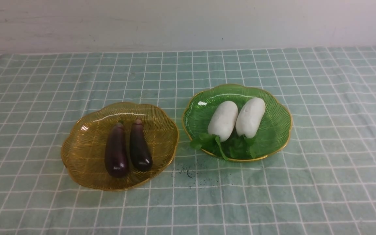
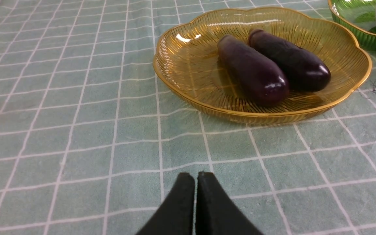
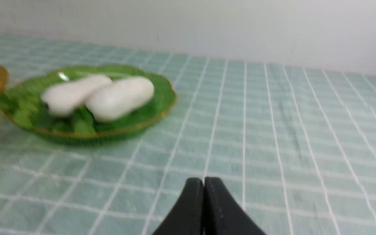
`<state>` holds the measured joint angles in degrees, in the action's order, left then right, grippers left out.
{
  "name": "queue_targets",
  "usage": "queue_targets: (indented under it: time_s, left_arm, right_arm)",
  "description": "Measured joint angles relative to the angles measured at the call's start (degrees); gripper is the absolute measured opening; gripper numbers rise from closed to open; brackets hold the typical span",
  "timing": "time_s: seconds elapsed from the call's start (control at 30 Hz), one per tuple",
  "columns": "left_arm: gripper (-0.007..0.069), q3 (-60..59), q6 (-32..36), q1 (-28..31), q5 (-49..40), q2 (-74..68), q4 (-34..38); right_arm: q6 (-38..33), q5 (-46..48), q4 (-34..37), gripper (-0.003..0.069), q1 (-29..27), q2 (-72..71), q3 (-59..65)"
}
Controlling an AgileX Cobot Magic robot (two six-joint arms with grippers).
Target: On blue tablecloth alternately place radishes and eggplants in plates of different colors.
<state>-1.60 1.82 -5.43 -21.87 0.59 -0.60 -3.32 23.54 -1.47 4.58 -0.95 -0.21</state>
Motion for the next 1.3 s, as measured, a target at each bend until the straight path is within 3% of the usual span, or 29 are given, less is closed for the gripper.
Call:
queue_targets:
  time_s: [0.2,1.3]
  left_arm:
    - [-0.0008,0.0,0.0,0.0,-0.06,0.0,0.05]
    - [-0.0008,0.0,0.0,0.0,-0.06,0.0,0.05]
  right_arm:
    - [1.6,-0.48,0.06,-0.0014,-4.52,0.08,1.23]
    - [1.8,-0.59,0.06,-0.0014,-4.6,0.08,1.27]
